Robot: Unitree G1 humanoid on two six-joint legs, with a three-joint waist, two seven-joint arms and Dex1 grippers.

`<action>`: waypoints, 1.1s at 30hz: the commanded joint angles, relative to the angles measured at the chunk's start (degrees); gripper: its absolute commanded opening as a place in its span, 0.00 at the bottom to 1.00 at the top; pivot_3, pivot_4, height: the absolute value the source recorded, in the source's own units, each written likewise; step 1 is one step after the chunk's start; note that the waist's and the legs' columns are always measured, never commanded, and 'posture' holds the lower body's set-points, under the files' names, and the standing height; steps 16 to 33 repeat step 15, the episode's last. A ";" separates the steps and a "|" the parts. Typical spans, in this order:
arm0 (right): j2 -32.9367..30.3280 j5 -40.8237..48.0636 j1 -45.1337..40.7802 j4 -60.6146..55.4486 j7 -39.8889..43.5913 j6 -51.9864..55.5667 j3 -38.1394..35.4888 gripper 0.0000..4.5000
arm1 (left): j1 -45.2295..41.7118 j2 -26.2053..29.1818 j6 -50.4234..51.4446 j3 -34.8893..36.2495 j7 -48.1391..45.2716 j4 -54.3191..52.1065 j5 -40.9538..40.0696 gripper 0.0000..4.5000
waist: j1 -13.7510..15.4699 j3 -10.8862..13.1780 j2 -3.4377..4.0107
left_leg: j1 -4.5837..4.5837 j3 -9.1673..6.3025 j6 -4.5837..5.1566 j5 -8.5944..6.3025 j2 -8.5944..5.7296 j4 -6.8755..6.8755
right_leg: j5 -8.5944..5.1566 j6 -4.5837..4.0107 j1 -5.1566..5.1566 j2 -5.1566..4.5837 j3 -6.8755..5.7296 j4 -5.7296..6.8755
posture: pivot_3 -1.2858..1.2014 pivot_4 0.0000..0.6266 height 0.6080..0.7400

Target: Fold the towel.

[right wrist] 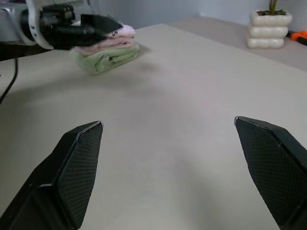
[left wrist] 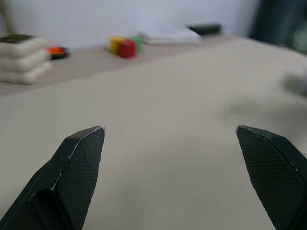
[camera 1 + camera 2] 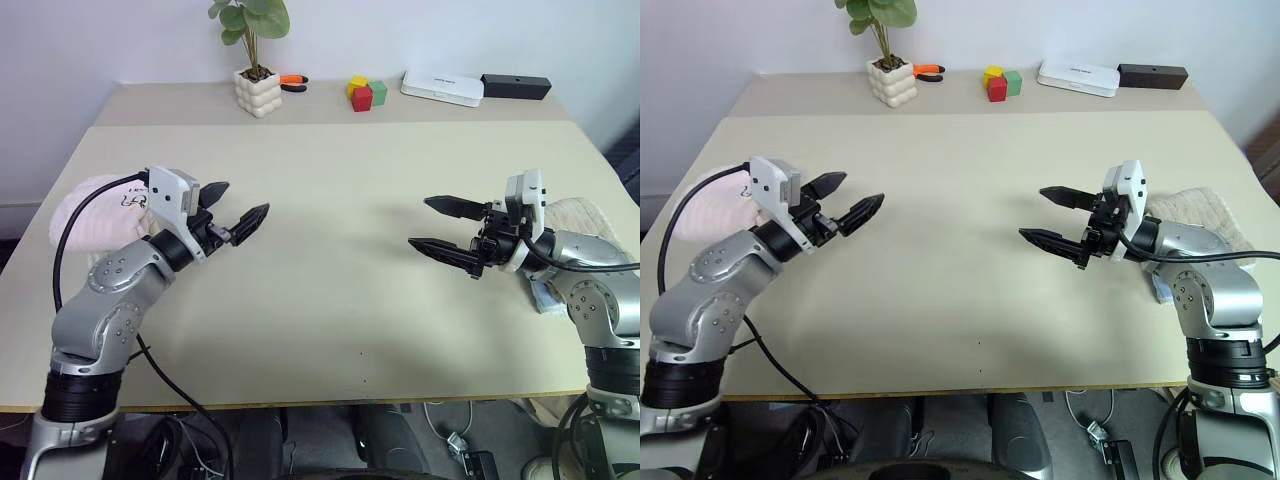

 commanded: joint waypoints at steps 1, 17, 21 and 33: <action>-0.75 1.38 0.61 -3.15 0.67 -1.95 -2.61 1.00 | -3.41 0.42 -6.40 -1.68 -7.45 3.12 3.80 0.99 | 0.09 0.01 0.01 | 0.00 0.01 0.00 0.00 0.00 0.00 | 0.00 -0.01 0.00 -0.01 0.00 0.00 | 0.52 0.24 1.00; -3.98 4.01 4.64 -10.59 -3.93 4.19 -5.13 1.00 | -10.36 -7.75 -14.37 -1.72 -11.17 17.82 9.91 0.99 | -0.24 0.01 -0.01 | 0.00 -0.03 0.01 0.00 0.01 0.04 | 0.02 0.04 0.02 -0.01 -0.02 0.06 | 0.52 0.24 1.00; -3.98 4.01 4.64 -10.59 -3.93 4.19 -5.13 1.00 | -10.36 -7.75 -14.37 -1.72 -11.17 17.82 9.91 0.99 | -0.24 0.01 -0.01 | 0.00 -0.03 0.01 0.00 0.01 0.04 | 0.02 0.04 0.02 -0.01 -0.02 0.06 | 0.52 0.24 1.00; -3.98 4.01 4.64 -10.59 -3.93 4.19 -5.13 1.00 | -10.36 -7.75 -14.37 -1.72 -11.17 17.82 9.91 0.99 | -0.24 0.01 -0.01 | 0.00 -0.03 0.01 0.00 0.01 0.04 | 0.02 0.04 0.02 -0.01 -0.02 0.06 | 0.52 0.24 1.00</action>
